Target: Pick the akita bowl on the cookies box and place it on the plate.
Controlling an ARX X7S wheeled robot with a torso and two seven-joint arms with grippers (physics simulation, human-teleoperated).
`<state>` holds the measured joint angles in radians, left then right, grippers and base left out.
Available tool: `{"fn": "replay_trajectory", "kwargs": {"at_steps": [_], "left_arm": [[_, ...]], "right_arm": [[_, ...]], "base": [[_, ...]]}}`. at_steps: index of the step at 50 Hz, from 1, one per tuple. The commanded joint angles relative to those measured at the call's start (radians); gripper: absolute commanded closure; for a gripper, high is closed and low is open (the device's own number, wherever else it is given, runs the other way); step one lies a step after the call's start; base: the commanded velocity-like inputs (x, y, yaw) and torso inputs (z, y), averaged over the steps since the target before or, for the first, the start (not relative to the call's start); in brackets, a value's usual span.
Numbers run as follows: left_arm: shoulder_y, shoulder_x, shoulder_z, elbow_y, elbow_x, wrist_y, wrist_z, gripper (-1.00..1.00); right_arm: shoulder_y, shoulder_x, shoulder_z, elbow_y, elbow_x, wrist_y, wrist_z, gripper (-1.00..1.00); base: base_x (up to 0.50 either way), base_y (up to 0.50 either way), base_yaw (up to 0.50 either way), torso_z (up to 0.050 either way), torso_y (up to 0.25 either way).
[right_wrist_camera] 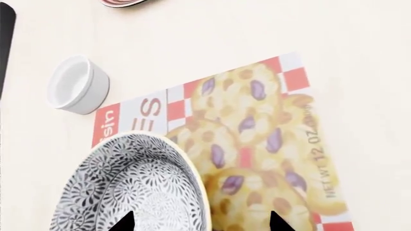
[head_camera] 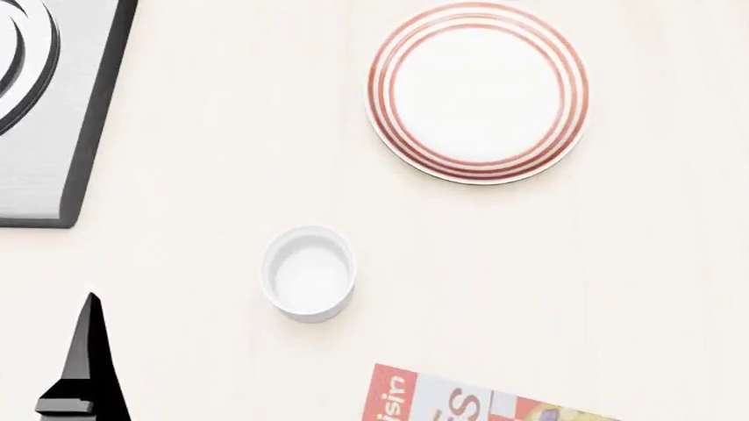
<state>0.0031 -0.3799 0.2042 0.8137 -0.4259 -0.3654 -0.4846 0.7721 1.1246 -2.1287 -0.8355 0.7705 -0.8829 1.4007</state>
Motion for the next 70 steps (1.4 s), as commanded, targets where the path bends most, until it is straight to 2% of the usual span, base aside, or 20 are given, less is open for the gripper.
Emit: {"fn": "replay_trajectory", "kwargs": {"at_steps": [1,7,8,33,47,55,70], "left_arm": [[-0.003,0.017,-0.012,-0.031,0.002,-0.002,0.051,-1.0],[-0.004,0.015,-0.012,-0.033,0.0,0.0,0.049,-1.0],[-0.005,0.014,-0.013,-0.033,-0.001,0.0,0.049,-1.0],[-0.002,0.009,0.006,-0.041,0.005,0.013,0.048,-1.0],[-0.006,0.006,0.01,-0.043,0.006,0.009,0.039,-1.0],[-0.008,0.004,0.011,-0.048,0.004,0.011,0.039,-1.0],[-0.009,-0.001,0.011,-0.057,-0.001,0.017,0.037,-1.0]], "right_arm": [[0.001,-0.042,0.043,0.032,0.002,-0.012,-0.046,-1.0],[0.002,-0.062,0.051,0.042,0.019,-0.008,-0.058,-1.0],[0.004,-0.064,0.051,0.04,0.021,-0.003,-0.058,1.0],[0.049,0.028,0.065,-0.059,0.065,0.018,-0.09,1.0],[0.326,0.06,0.094,-0.158,0.375,0.151,-0.238,1.0],[0.429,0.106,0.135,-0.109,0.616,0.081,-0.406,1.0],[0.604,0.087,0.214,0.042,0.94,0.164,-0.569,1.0]], "base": [[0.0,0.0,0.0,0.0,0.0],[0.0,0.0,0.0,0.0,0.0],[0.0,0.0,0.0,0.0,0.0],[0.0,0.0,0.0,0.0,0.0],[0.0,0.0,0.0,0.0,0.0],[0.0,0.0,0.0,0.0,0.0],[0.0,0.0,0.0,0.0,0.0]]}}
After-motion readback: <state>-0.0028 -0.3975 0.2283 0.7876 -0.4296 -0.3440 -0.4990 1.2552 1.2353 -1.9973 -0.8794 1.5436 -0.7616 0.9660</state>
